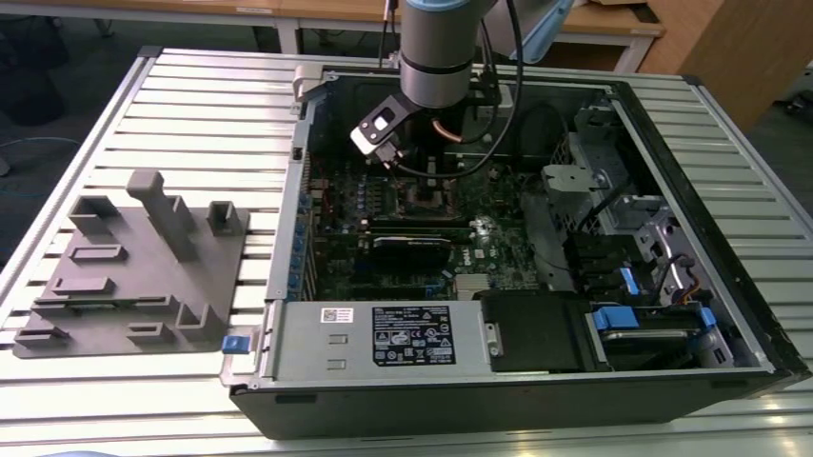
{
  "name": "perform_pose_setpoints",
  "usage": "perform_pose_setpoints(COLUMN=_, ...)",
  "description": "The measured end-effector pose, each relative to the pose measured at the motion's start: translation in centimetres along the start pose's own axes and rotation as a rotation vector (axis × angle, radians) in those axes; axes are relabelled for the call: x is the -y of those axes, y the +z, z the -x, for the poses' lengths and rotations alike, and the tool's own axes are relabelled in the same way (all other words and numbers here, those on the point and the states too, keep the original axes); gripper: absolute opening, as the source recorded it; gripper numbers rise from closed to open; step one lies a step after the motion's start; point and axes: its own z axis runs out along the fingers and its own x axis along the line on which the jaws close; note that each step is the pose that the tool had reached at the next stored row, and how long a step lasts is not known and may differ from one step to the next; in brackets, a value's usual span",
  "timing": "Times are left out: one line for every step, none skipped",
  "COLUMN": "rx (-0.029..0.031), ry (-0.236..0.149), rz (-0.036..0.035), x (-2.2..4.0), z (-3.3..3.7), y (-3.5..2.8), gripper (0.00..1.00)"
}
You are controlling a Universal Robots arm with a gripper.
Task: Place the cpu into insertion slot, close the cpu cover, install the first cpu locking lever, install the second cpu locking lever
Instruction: 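Place the cpu into insertion slot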
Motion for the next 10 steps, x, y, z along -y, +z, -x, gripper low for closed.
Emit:
perform_pose_setpoints(rx=0.0000, ry=0.000, rz=0.0000, x=0.00, z=0.00, y=0.00, gripper=0.11)
perform_pose_setpoints(rx=-0.0002, ry=0.000, rz=0.0002, x=0.00, z=0.00, y=-0.02, gripper=0.11)
perform_pose_setpoints(rx=-0.0014, ry=0.000, rz=0.0009, x=-0.02, z=-0.02, y=-0.08, gripper=0.11)
perform_pose_setpoints(rx=-0.0017, ry=0.000, rz=0.0010, x=-0.03, z=-0.03, y=-0.23, gripper=0.11)
perform_pose_setpoints(rx=-0.0007, ry=0.000, rz=0.0004, x=-0.04, z=-0.02, y=-0.47, gripper=0.11)
perform_pose_setpoints(rx=-0.0002, ry=0.000, rz=0.0001, x=-0.05, z=-0.01, y=-0.74, gripper=0.11)
perform_pose_setpoints(rx=-0.0003, ry=0.000, rz=0.0001, x=-0.06, z=-0.01, y=-0.99, gripper=0.11)
perform_pose_setpoints(rx=-0.0003, ry=0.000, rz=0.0001, x=-0.08, z=-0.01, y=-1.26, gripper=0.11)
perform_pose_setpoints(rx=-0.0002, ry=0.000, rz=0.0001, x=-0.10, z=-0.01, y=-1.53, gripper=0.11)
perform_pose_setpoints(rx=-0.0001, ry=0.000, rz=0.0000, x=-0.11, z=-0.01, y=-1.74, gripper=0.11)
